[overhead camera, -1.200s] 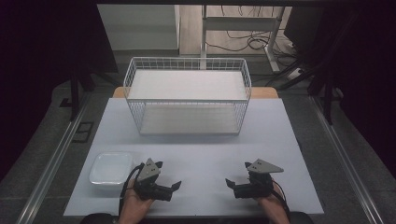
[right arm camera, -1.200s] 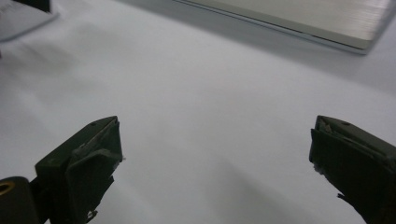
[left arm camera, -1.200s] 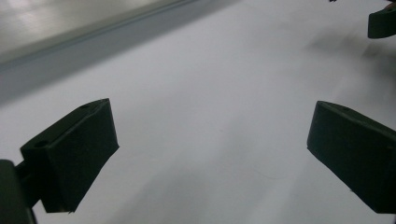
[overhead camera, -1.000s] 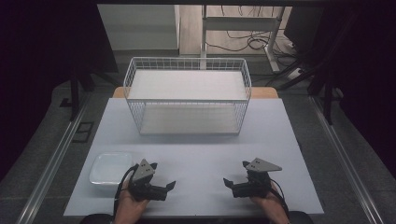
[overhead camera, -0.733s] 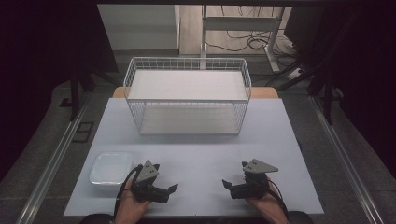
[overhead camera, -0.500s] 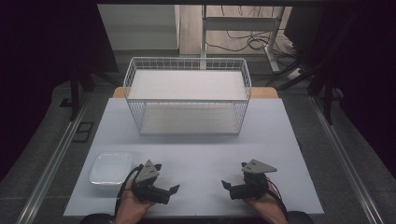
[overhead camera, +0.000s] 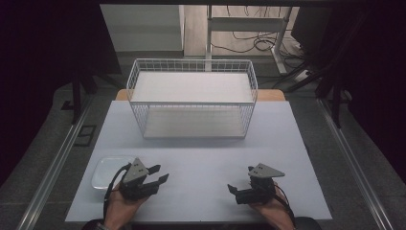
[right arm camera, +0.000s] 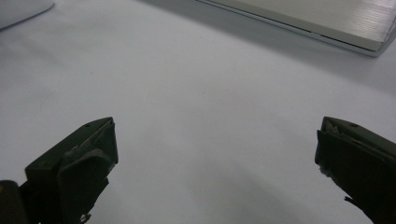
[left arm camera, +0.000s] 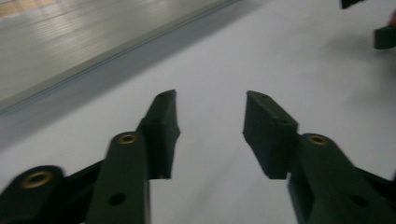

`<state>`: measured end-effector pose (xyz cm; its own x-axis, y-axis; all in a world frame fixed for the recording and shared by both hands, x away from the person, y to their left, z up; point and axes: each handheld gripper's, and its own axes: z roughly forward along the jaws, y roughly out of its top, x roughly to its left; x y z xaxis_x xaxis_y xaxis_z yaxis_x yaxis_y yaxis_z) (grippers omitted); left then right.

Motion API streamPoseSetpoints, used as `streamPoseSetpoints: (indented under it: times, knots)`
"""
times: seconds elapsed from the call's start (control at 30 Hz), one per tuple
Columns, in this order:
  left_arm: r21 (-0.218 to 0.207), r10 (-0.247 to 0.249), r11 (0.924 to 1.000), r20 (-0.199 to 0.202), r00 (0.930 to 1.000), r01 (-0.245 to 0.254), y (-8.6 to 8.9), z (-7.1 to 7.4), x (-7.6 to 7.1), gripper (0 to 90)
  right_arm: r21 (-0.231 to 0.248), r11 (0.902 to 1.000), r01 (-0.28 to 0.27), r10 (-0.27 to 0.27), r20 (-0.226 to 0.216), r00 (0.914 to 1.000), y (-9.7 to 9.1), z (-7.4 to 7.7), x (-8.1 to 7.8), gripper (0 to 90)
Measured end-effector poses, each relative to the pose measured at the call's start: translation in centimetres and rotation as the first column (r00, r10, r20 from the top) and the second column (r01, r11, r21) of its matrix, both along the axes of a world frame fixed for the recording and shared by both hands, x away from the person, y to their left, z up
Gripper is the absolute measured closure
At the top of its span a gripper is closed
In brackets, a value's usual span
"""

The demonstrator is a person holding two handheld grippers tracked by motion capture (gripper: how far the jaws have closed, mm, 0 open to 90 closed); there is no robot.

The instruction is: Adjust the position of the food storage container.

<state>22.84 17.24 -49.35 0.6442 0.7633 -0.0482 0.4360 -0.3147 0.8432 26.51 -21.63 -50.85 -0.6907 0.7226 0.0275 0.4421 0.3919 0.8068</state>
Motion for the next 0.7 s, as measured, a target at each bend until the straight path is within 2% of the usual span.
streamPoseSetpoints:
  times: [0.03, 0.07, 0.17, 0.2, 0.23, 0.33, 0.47, 0.6, 0.7]
  knots:
    - [-0.002, 0.02, 0.9998, -0.004, 0.9998, -0.02, 0.5, 0.1, 0.0, 56.8, 0.0, 1.0, 0.0, 0.0, 0.0, 1.0, 0.0, 0.0, 0.0, 0.0]
    - [-0.007, 0.036, 0.9993, -0.007, 0.9993, -0.036, 0.9, 0.2, 0.1, 60.5, -0.002, 1.0, 0.001, -0.001, 0.001, 1.0, 0.0, 0.0, 0.0, 0.0]
    - [-0.02, 0.054, 0.9983, 0.001, 0.9985, -0.054, 2.3, 0.4, 0.1, 74.6, -0.007, 1.0, -0.001, 0.001, -0.003, 1.0, 0.0, -0.1, 0.0, 0.0]
    - [-0.026, 0.057, 0.998, 0.0, 0.9984, -0.057, 3.0, 0.5, 0.2, 82.1, -0.016, 0.9999, 0.0, 0.0, -0.004, 1.0, 0.1, -0.2, 0.1, 0.0]
    - [-0.026, 0.057, 0.998, 0.0, 0.9984, -0.057, 3.0, 0.5, 0.2, 84.2, -0.016, 0.9999, 0.0, 0.0, -0.004, 1.0, 0.1, -0.2, 0.1, 0.0]
    - [-0.012, 0.082, 0.9966, 0.003, 0.9966, -0.082, 4.1, 0.5, 0.3, 88.7, -0.04, 0.9992, 0.0, 0.0, -0.005, 1.0, 0.2, -0.3, 0.0, 0.0]
    - [-0.031, 0.123, 0.9919, 0.004, 0.9924, -0.123, 5.6, 0.7, 0.2, 89.8, -0.052, 0.9986, -0.003, 0.003, 0.005, 1.0, 0.3, -0.4, 0.0, 0.0]
    - [-0.065, 0.168, 0.9837, -0.006, 0.9858, -0.168, 7.4, 0.7, 0.1, 89.9, -0.058, 0.9983, 0.0, 0.001, 0.01, 1.0, 0.3, -0.4, 0.0, 0.0]
    - [-0.058, 0.211, 0.9757, -0.006, 0.9774, -0.211, 8.5, 0.5, -0.1, 89.9, -0.063, 0.998, 0.0, 0.0, 0.011, 0.9999, 0.2, -0.4, 0.0, 0.0]
